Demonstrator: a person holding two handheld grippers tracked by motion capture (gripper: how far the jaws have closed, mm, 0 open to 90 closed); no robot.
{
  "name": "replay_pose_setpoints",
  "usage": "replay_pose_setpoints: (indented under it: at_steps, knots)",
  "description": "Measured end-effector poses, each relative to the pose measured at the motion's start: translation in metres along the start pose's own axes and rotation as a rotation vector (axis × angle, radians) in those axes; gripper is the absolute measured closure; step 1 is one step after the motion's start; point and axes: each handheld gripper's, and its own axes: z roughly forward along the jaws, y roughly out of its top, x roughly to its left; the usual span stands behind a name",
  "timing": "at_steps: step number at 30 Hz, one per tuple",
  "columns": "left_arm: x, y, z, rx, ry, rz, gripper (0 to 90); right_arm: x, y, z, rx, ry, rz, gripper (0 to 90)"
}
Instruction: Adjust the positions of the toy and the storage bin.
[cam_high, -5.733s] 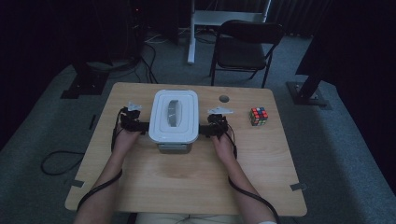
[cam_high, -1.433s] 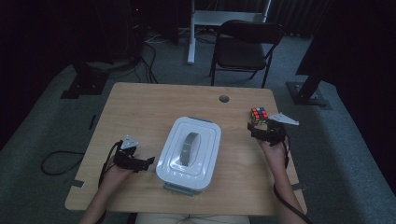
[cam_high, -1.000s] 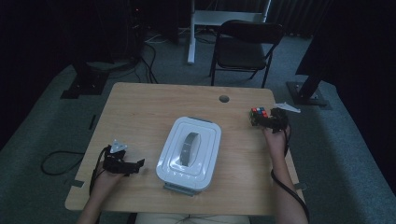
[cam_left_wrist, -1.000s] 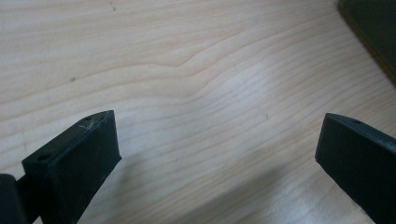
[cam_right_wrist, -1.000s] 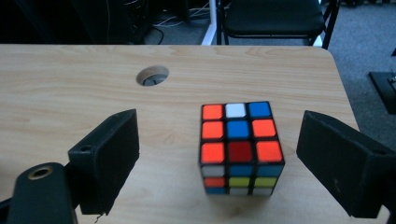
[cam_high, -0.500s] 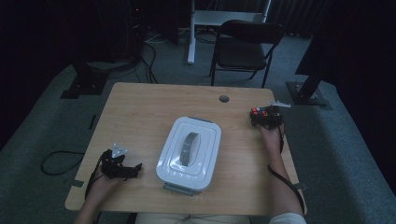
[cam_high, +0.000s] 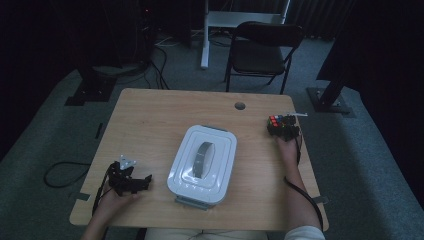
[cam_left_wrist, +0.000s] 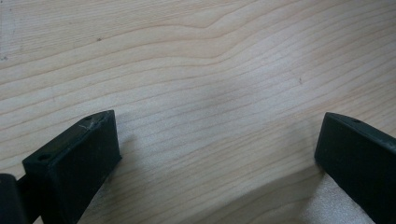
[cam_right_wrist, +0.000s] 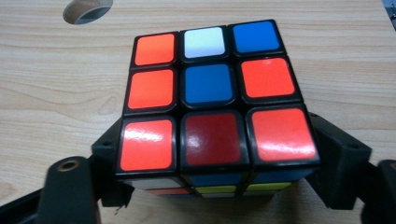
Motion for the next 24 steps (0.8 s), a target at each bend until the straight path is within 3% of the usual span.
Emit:
replay_pose_setpoints:
  at_steps: [1,12,17,24]
  knots:
    - [0.000,0.000,0.000,0.000,0.000,0.000,0.5,0.000,0.000,0.000,-0.003,0.001,-0.002,30.1]
    - [0.000,0.001,0.001,-0.001,-0.013,0.012,0.5,-0.002,-0.003,-0.011,-0.014,0.005,-0.008,33.5]
    - [0.001,0.002,0.002,-0.003,-0.018,0.017,0.5,0.000,-0.004,-0.017,-0.015,0.006,-0.036,33.6]
    - [0.001,0.002,0.002,-0.004,-0.022,0.022,0.5,0.009,-0.008,-0.045,-0.060,0.042,-0.091,33.7]
